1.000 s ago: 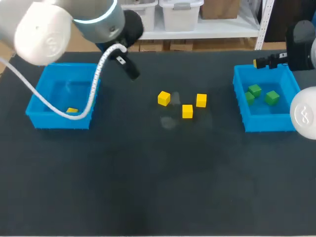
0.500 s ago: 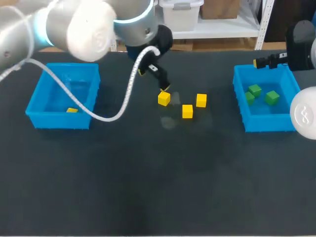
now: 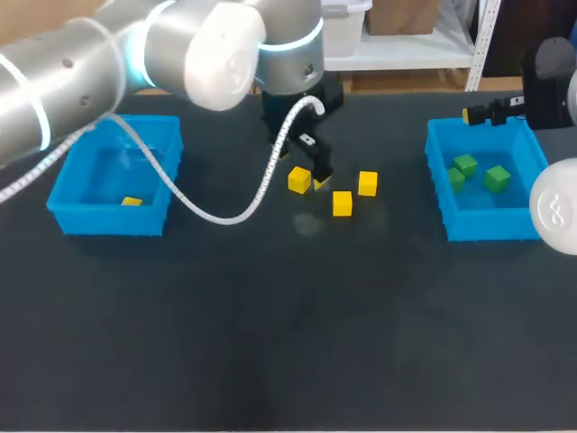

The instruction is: Put the green cubes in the right bin and the yellow cubes in the left bin.

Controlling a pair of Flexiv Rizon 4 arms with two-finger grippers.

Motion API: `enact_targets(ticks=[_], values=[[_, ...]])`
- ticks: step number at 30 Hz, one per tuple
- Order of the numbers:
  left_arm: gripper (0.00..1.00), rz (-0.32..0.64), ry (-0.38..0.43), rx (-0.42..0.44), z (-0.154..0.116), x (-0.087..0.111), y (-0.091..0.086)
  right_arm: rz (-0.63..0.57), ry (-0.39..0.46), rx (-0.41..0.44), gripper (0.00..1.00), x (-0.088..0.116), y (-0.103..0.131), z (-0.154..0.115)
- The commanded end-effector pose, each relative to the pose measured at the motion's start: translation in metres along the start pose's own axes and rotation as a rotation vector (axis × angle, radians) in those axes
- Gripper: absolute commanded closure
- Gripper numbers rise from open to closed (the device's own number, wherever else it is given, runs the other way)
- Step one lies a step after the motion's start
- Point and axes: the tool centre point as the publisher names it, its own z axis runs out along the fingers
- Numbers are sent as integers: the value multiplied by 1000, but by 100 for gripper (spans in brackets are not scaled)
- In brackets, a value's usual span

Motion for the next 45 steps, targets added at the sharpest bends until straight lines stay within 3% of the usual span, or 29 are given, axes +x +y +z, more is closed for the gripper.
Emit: enact_targets(ticks=[1, 20, 21, 23, 24, 31, 37, 41, 45], values=[[0, -5, 84, 0, 14, -8, 1, -1, 0, 3, 0, 0, 0, 0], [0, -31, 167, -54, 54, -8, 12, -1, 0, 3, 0, 0, 0, 0], [23, -32, 171, -56, 55, -8, 13, -1, 0, 3, 0, 0, 0, 0], [82, -34, 179, -62, 57, -7, 14, -1, 0, 3, 0, 0, 0, 0], [100, -33, 180, -63, 57, -7, 14, -1, 0, 3, 0, 0, 0, 0], [100, -39, 172, -58, 55, -2, 16, -1, 0, 3, 0, 0, 0, 0], [100, -57, 107, -112, 39, -1, 23, -1, 0, 3, 0, 0, 0, 0], [100, -76, 38, -145, 19, -3, 31, -1, 0, 3, 0, 0, 0, 0], [100, -105, -68, -197, -20, 0, 44, -1, 0, 3, 0, 0, 0, 0]])
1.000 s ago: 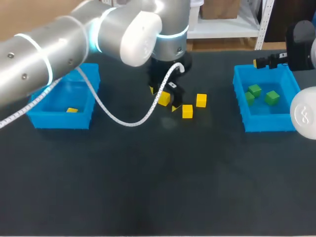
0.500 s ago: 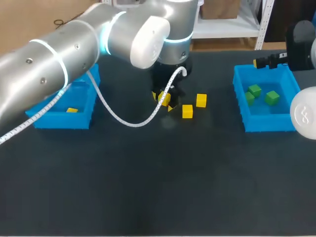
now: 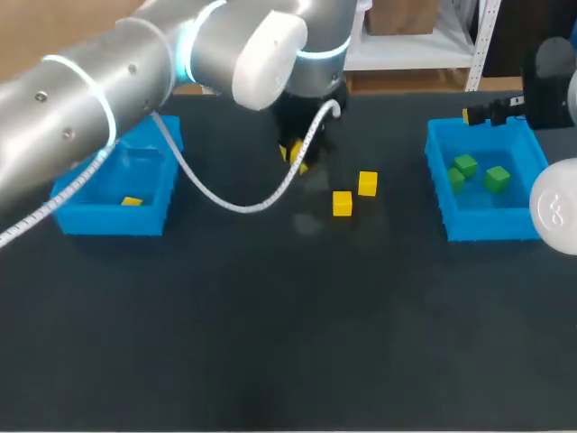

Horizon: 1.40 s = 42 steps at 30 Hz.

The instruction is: Put the green cubes in the right bin and the yellow cubes in the left bin.

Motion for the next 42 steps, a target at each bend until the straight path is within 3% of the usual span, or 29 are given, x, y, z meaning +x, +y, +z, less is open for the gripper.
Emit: enact_targets(ticks=[1, 6, 9, 15, 22, 26, 30, 31, 32, 39, 42], values=[[100, -42, -151, -44, -44, 29, 16, -1, 0, 3, 0, 0, 0, 0], [100, -142, -229, -128, -83, 58, 61, -1, 0, 3, 0, 0, 0, 0], [100, -192, -224, -164, -94, 81, 84, -1, 0, 3, 0, 0, 0, 0], [100, -345, -159, -220, -91, 150, 131, -1, 0, 3, 0, 0, 0, 0], [100, -502, -96, -228, -73, 212, 154, -1, 0, 3, 0, 0, 0, 0], [100, -535, -65, -224, -60, 226, 157, -1, 0, 3, 0, 0, 0, 0], [100, -542, -41, -215, -52, 226, 158, -1, 0, 3, 0, 0, 0, 0], [63, -543, -40, -216, -52, 225, 159, -1, 0, 3, 0, 0, 0, 0], [0, -544, -48, -223, -53, 222, 160, -1, 0, 3, 0, 0, 0, 0], [0, -507, -98, -269, -75, 195, 162, -1, 0, 3, 0, 0, 0, 0], [0, -449, -149, -258, -89, 172, 153, -1, 0, 3, 0, 0, 0, 0]])
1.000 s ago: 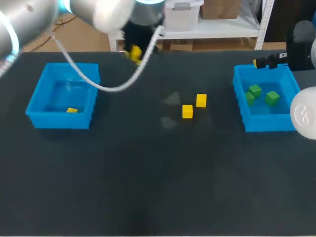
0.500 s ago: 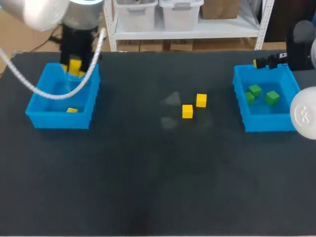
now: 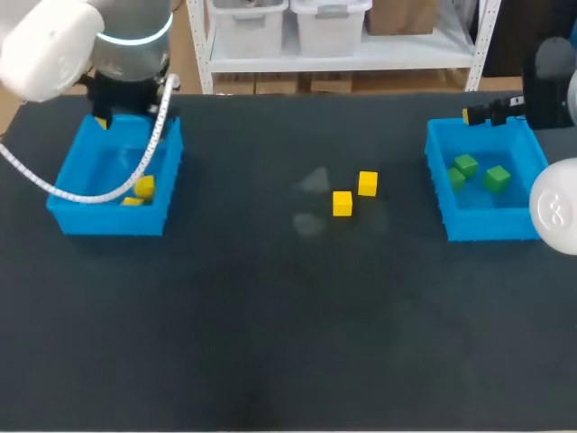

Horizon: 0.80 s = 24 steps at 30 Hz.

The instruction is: Put the green cubes in the right bin and the yellow cubes in the left bin.

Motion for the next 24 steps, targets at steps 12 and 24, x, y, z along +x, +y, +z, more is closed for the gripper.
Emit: enact_targets(ticks=[12, 24], values=[[0, 462, -153, 330, -53, -63, -159, -1, 0, 3, 0, 0, 0, 0], [0, 886, -105, 456, -60, -46, -259, -1, 0, 3, 0, 0, 0, 0]])
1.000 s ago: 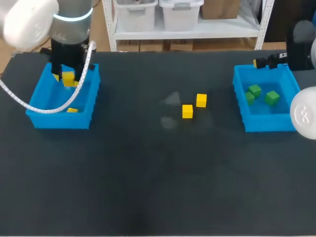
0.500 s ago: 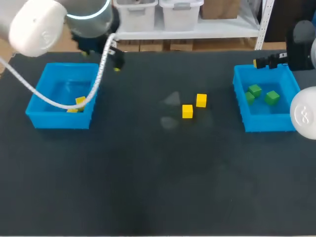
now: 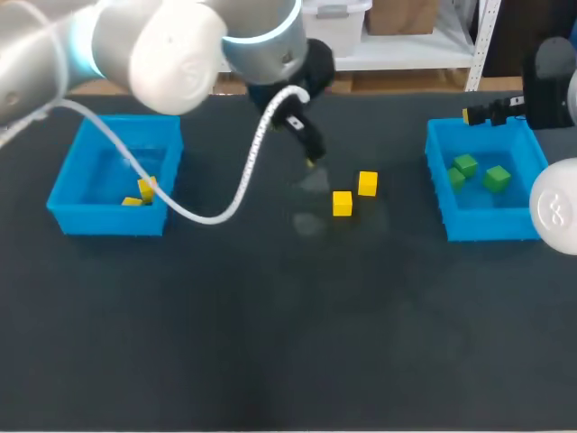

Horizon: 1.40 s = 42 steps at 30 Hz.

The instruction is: Put the green cubes in the right bin and the yellow cubes in the left bin.

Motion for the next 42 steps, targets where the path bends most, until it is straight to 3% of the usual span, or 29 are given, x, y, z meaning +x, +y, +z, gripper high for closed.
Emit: enact_targets(ticks=[1, 7, 18, 30, 42], values=[[0, 260, 76, 111, 14, -16, -14, -1, 0, 3, 0, 0, 0, 0], [0, 366, 145, 111, 35, -20, -34, -1, 0, 3, 0, 0, 0, 0], [0, 379, 230, 98, 62, -21, -53, -1, 0, 3, 0, 0, 0, 0], [0, 345, 274, 61, 93, -16, -51, -1, 0, 3, 0, 0, 0, 0], [0, 346, 297, 28, 114, -23, -46, -1, 0, 3, 0, 0, 0, 0]])
